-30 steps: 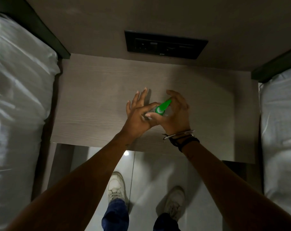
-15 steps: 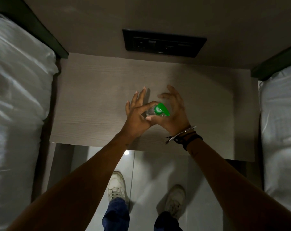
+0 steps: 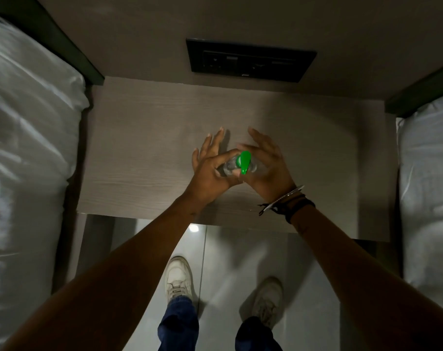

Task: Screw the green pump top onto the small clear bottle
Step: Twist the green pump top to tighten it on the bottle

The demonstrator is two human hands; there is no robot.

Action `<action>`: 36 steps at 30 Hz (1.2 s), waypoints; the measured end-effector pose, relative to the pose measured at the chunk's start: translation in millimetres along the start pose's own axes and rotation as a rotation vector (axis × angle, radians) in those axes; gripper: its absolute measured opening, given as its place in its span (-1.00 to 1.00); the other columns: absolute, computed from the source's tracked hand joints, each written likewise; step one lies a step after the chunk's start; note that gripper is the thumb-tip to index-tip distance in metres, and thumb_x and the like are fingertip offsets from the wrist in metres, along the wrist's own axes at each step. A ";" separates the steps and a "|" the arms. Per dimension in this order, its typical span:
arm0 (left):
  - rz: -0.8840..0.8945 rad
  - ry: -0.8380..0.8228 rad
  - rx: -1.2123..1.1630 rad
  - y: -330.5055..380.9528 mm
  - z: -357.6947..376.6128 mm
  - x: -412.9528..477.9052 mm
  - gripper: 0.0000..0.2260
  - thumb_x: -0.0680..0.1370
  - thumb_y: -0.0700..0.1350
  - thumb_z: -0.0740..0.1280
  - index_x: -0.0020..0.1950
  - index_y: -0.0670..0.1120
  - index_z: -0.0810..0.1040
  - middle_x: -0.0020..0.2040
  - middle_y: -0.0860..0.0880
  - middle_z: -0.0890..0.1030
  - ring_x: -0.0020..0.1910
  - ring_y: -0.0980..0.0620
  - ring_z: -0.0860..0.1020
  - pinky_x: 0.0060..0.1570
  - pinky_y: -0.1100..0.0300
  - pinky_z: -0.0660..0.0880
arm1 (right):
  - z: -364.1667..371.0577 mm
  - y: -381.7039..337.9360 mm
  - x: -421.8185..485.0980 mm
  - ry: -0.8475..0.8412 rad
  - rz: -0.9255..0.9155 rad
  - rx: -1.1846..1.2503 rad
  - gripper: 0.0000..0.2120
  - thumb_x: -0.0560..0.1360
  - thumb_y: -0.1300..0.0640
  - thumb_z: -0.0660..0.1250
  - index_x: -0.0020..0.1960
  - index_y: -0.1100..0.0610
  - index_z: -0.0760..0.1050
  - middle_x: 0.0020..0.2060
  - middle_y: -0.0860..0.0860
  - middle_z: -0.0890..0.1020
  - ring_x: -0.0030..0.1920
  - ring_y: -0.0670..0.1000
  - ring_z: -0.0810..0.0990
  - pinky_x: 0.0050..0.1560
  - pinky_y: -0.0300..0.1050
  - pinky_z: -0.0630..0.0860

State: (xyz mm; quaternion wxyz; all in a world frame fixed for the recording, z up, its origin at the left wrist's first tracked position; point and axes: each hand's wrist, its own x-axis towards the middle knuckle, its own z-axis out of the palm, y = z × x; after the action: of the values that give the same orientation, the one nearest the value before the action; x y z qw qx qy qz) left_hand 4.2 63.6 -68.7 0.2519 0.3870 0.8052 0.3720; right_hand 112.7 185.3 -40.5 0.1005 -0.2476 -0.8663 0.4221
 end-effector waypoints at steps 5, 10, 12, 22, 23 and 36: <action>0.006 -0.010 -0.006 0.7 -1.2 1.1 -0.47 0.35 0.11 0.51 0.29 0.07 0.52 0.58 -0.02 0.03 0.56 -0.07 -0.11 0.44 -0.28 -0.20 | -2.9 2.3 2.4 0.036 0.018 -0.018 -0.67 0.33 0.21 0.51 0.08 0.08 0.62 0.38 0.07 0.47 0.48 0.18 0.23 0.39 0.37 0.22; -0.007 0.005 -0.003 2.8 -0.5 0.2 -0.51 0.38 0.10 0.49 0.28 0.07 0.53 0.58 -0.01 0.05 0.56 -0.05 -0.10 0.45 -0.22 -0.21 | 5.5 -1.1 -1.4 0.137 0.043 0.006 -0.73 0.30 0.22 0.50 -0.01 0.05 0.64 0.27 0.02 0.58 0.45 0.19 0.28 0.35 0.37 0.26; -0.016 0.011 -0.002 4.3 0.2 -0.9 -0.52 0.38 0.08 0.50 0.27 0.06 0.53 0.58 -0.01 0.06 0.56 -0.05 -0.10 0.45 -0.21 -0.21 | 8.1 -2.5 -2.6 0.158 0.049 0.028 -0.72 0.28 0.24 0.51 -0.03 0.06 0.64 0.24 0.03 0.60 0.44 0.20 0.30 0.34 0.38 0.27; -0.037 0.013 -0.009 4.2 2.1 -2.7 -0.50 0.36 0.06 0.52 0.27 0.05 0.54 0.58 -0.01 0.06 0.55 -0.04 -0.10 0.45 -0.18 -0.21 | 4.2 -5.6 -8.1 0.114 0.086 -0.022 -0.65 0.28 0.18 0.56 0.05 0.12 0.63 0.30 0.10 0.54 0.42 0.22 0.33 0.36 0.34 0.27; -0.037 0.013 -0.002 3.6 2.7 -2.6 -0.50 0.35 0.06 0.52 0.27 0.06 0.54 0.58 -0.01 0.06 0.55 -0.04 -0.10 0.45 -0.18 -0.21 | 3.1 -5.7 -7.8 0.105 0.075 -0.039 -0.62 0.27 0.16 0.57 0.06 0.13 0.62 0.32 0.13 0.52 0.40 0.24 0.35 0.35 0.34 0.28; -0.005 0.017 -0.009 -2.4 3.3 1.1 -0.51 0.34 0.09 0.52 0.24 0.08 0.55 0.58 0.00 0.07 0.55 -0.06 -0.09 0.42 -0.16 -0.24 | 2.2 -18.0 -6.0 0.161 0.087 -0.057 -0.72 0.29 0.20 0.55 -0.02 0.19 0.65 0.26 0.10 0.56 0.37 0.21 0.36 0.32 0.32 0.32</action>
State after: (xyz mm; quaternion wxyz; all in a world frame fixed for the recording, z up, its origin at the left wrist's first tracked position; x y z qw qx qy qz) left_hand 4.9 64.8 -72.7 0.2477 0.3804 0.8067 0.3782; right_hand 110.9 171.4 -27.5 0.1442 -0.3209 -0.8555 0.3799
